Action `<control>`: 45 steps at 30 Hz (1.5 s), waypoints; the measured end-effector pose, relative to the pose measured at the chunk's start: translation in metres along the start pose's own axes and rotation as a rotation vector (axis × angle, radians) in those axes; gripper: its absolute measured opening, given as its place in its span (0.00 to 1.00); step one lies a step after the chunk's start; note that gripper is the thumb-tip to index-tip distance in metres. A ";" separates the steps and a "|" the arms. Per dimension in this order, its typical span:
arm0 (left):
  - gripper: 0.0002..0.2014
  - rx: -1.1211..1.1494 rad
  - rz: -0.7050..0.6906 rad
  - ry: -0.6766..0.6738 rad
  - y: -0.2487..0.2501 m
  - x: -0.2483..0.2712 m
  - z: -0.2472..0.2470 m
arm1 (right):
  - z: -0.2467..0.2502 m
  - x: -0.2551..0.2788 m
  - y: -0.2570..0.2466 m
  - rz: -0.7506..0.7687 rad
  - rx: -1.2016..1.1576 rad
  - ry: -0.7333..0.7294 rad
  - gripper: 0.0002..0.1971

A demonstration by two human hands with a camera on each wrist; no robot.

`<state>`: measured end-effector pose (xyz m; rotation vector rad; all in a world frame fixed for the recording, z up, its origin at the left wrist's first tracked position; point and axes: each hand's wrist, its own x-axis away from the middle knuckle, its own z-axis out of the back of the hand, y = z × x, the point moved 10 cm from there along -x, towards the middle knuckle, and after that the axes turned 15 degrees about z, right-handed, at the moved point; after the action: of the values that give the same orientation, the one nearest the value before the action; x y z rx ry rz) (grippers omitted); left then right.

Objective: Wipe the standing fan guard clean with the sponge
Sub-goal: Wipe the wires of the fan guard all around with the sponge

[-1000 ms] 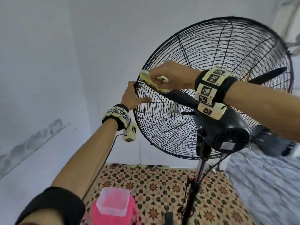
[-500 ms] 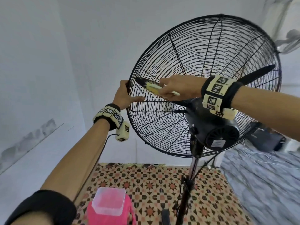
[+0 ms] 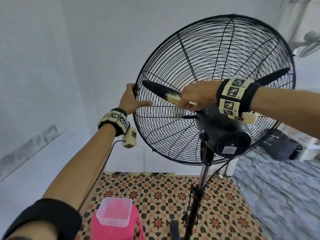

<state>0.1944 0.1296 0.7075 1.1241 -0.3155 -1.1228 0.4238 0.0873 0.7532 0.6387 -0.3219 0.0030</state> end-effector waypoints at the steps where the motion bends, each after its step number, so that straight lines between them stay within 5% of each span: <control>1: 0.50 -0.004 0.000 -0.001 0.001 0.000 0.000 | -0.001 0.001 -0.003 0.005 -0.007 -0.032 0.10; 7: 0.51 -0.010 0.001 0.014 -0.001 0.002 0.004 | -0.010 0.007 -0.007 0.041 -0.016 -0.086 0.11; 10: 0.52 -0.008 0.008 0.016 -0.002 0.002 0.003 | -0.023 0.004 -0.015 0.103 0.249 -0.143 0.06; 12: 0.53 -0.005 0.009 0.011 -0.003 0.002 0.003 | -0.015 0.005 -0.016 0.114 0.285 -0.041 0.11; 15: 0.52 -0.002 0.005 0.012 -0.003 0.003 0.003 | -0.014 0.009 -0.019 0.153 0.083 0.005 0.04; 20: 0.55 -0.002 0.007 0.013 -0.002 0.003 0.003 | -0.029 0.009 -0.012 0.090 0.091 -0.071 0.03; 25: 0.57 0.001 0.015 0.001 -0.005 0.002 0.004 | -0.013 0.021 -0.008 0.051 0.033 0.154 0.02; 30: 0.54 0.003 0.004 0.011 0.000 0.003 0.001 | -0.017 0.019 -0.008 0.042 0.043 0.051 0.07; 36: 0.55 0.005 0.010 0.000 -0.002 0.005 0.004 | 0.012 0.015 -0.013 0.088 0.046 0.273 0.02; 42: 0.54 0.018 0.014 0.015 -0.001 0.005 0.003 | -0.002 0.000 -0.009 0.031 -0.025 0.049 0.07; 45: 0.53 0.014 0.022 0.011 -0.004 0.001 0.003 | 0.016 -0.006 -0.015 0.042 0.016 0.204 0.03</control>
<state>0.1901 0.1267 0.7050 1.1365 -0.3272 -1.0964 0.4147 0.0669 0.7544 0.6413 -0.1385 0.1103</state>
